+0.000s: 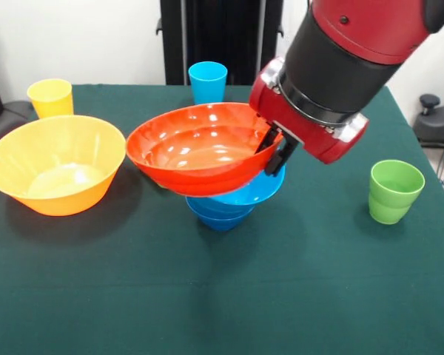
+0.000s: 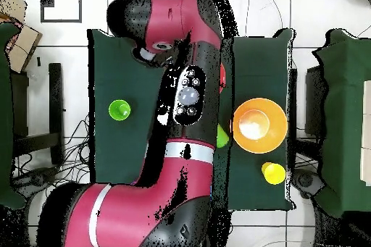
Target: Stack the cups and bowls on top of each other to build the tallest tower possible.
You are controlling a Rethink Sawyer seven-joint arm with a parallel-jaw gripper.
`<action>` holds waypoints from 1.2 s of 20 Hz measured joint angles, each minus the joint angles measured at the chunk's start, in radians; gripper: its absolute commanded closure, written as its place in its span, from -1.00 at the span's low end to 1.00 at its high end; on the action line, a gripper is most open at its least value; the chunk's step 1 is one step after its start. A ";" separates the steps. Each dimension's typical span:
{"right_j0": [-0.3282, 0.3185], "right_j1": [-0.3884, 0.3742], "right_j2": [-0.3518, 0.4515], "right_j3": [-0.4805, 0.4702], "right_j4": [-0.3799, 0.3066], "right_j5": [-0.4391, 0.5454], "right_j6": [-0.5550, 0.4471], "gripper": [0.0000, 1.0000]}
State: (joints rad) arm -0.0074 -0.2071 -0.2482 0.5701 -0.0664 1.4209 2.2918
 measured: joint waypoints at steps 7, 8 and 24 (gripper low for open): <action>0.017 0.001 -0.022 0.000 0.027 0.000 0.000 1.00; 0.018 0.001 -0.024 0.000 0.030 0.000 0.000 1.00; 0.052 -0.036 -0.075 0.077 0.080 0.000 0.000 1.00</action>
State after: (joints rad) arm 0.0445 -0.2435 -0.3230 0.6473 0.0135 1.4207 2.2918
